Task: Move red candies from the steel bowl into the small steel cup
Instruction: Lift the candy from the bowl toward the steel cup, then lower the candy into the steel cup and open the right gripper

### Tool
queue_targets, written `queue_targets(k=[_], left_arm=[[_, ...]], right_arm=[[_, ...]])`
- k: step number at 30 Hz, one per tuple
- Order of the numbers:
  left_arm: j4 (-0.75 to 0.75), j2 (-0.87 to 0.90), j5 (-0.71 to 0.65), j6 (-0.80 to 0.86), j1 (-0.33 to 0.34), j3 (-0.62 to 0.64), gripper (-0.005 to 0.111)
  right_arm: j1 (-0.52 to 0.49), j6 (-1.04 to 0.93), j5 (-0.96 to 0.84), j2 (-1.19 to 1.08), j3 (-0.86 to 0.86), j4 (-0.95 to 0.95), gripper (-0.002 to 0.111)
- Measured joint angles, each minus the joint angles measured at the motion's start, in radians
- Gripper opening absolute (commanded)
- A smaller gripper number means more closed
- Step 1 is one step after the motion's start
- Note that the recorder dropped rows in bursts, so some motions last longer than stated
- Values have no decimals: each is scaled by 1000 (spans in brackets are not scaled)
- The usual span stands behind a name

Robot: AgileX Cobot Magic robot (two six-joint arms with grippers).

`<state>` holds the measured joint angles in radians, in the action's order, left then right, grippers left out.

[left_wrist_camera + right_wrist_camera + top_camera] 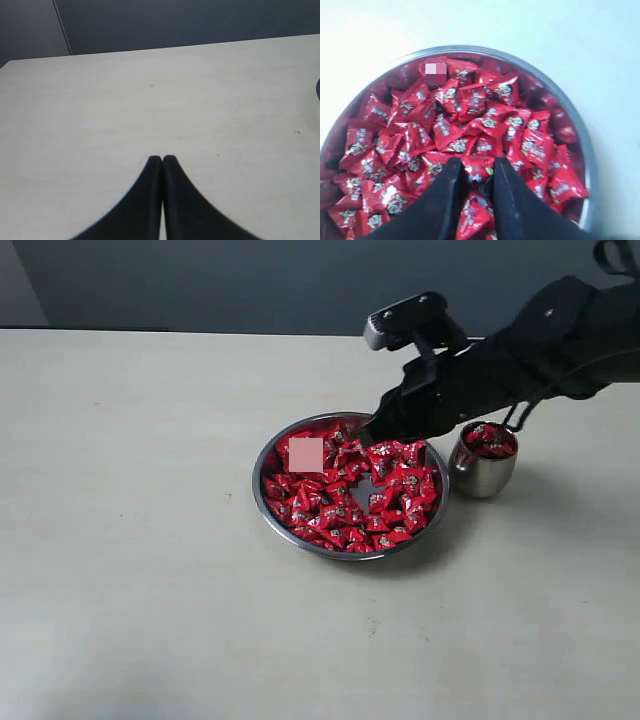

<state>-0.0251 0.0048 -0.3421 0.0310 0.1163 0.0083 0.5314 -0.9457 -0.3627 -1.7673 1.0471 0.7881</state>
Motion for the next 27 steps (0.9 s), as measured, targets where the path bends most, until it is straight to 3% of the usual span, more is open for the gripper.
queue_targets(k=[11,27], left_arm=[[0,0,0,0,0,0,0],[0,0,0,0,0,0,0]], right_arm=[[-273,-2,119,171,-179,44,0],[-288,-1,117,37,-170,52,0]])
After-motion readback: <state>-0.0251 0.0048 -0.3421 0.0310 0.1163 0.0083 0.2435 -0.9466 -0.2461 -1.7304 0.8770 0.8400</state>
